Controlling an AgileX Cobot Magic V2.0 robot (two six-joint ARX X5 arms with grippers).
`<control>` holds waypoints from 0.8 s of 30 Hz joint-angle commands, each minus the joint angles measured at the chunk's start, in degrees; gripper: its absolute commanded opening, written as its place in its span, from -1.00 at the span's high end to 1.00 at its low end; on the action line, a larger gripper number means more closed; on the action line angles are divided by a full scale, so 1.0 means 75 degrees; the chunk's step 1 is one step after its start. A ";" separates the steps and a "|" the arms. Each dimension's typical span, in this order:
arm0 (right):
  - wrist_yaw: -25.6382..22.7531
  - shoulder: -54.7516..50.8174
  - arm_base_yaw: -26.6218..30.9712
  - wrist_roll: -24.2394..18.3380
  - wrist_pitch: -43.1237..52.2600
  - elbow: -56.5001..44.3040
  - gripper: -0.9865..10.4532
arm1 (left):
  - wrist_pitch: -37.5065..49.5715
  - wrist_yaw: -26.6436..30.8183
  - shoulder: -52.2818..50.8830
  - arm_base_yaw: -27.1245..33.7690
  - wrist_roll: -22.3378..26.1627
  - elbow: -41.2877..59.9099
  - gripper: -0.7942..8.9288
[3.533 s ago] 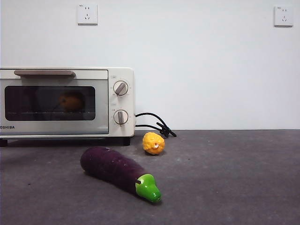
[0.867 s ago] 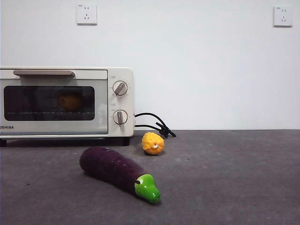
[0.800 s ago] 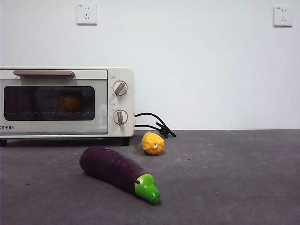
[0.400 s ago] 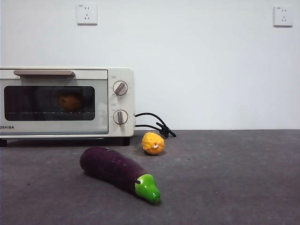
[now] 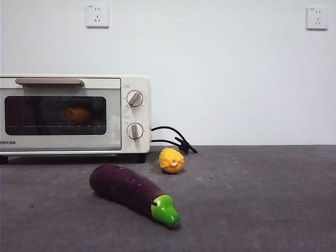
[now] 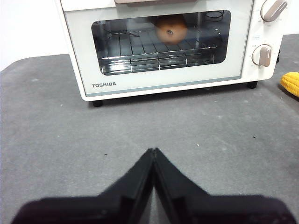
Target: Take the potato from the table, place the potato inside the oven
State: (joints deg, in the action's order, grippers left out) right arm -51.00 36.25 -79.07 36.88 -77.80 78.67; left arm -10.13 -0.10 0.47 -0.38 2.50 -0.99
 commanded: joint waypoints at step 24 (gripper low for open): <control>-0.0020 -0.1282 0.4197 -0.2483 0.4278 -0.3063 0.82 | 0.0090 -0.0012 0.0012 0.0026 0.0085 0.0076 0.84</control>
State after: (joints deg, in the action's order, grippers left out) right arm -54.15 27.83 -49.63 24.93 -54.65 59.40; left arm -9.89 -0.12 0.51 -0.38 2.52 -0.99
